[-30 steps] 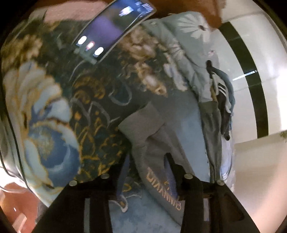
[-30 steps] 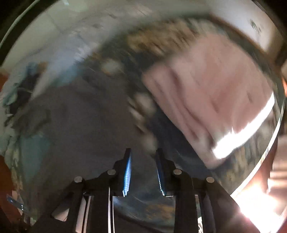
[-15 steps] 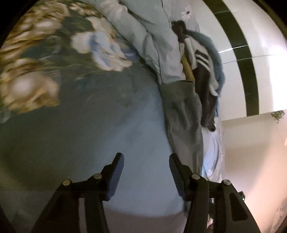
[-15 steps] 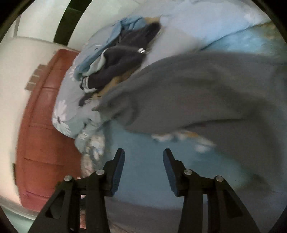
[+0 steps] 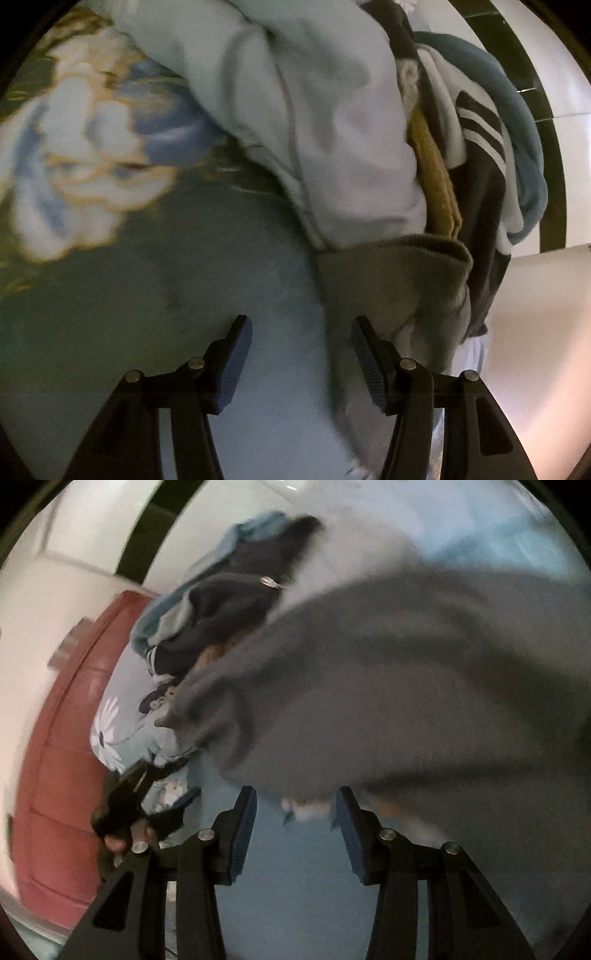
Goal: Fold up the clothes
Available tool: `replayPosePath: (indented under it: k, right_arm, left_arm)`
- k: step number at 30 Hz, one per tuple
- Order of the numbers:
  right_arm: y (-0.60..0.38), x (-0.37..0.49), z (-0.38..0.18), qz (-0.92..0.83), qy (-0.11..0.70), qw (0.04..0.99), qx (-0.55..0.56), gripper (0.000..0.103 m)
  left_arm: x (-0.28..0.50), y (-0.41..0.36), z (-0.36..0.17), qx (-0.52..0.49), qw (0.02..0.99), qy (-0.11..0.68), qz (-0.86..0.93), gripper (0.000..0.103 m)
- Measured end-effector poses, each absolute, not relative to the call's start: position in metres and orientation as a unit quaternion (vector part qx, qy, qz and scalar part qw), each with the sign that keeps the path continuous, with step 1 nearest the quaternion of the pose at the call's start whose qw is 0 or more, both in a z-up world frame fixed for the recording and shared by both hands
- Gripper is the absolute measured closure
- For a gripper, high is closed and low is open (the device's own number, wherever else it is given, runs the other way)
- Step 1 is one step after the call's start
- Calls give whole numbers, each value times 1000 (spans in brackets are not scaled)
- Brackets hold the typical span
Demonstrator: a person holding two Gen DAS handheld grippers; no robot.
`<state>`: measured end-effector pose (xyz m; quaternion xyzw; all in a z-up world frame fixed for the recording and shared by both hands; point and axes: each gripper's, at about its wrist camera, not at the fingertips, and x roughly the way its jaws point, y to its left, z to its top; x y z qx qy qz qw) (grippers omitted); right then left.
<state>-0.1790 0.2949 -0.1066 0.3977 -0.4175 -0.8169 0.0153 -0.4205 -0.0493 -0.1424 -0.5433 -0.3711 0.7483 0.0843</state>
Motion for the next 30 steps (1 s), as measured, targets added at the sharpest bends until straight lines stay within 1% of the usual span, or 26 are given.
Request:
replayPosePath:
  k: [3,6,14,17,18,19,20,22,23,24,28,30]
  right_arm:
    - [295,-180,-112,-817,-408,17,408,57]
    - [296,-180,-124,-791,-441,30,423,57]
    - [295,-178,-123,-788,-447,43,421,57]
    - [295,-176,-125,-785,-449,46,425,57]
    - [295,-176,-127,-782,-452,48,427,57]
    - [294,-176,-128,-780,-454,49,428,57]
    - [294,-176,-128,-779,-454,50,429,57]
    - [293,-176,-127,-781,-452,50,428,57]
    - [294,-176,-126,-783,-451,47,426,57]
    - [295,-175,-124,-785,-451,44,423,57]
    - [302,-173,-125,-784,-458,34,417,57]
    - [305,-171,-126,-782,-463,29,416,57]
  left_arm:
    - [-428,-36,-144,-529,90,-369,759,42]
    - [-429,-28,-146,-512,89,-380,765,44]
    - [-436,-12,-141,-499,79,-360,784,44]
    - [-435,-13,-143,-495,82,-372,781,44]
    - [-434,-13,-144,-492,85,-383,777,46]
    - [-432,-14,-145,-490,89,-394,773,60]
    - [-430,-14,-146,-486,100,-408,766,67]
    - [-427,-14,-145,-478,101,-417,767,75]
    - [-425,-14,-143,-475,100,-416,769,78]
    - [-424,-14,-141,-473,99,-416,770,83]
    - [-410,-22,-124,-457,93,-412,783,88]
    - [-399,-30,-111,-443,91,-413,790,89]
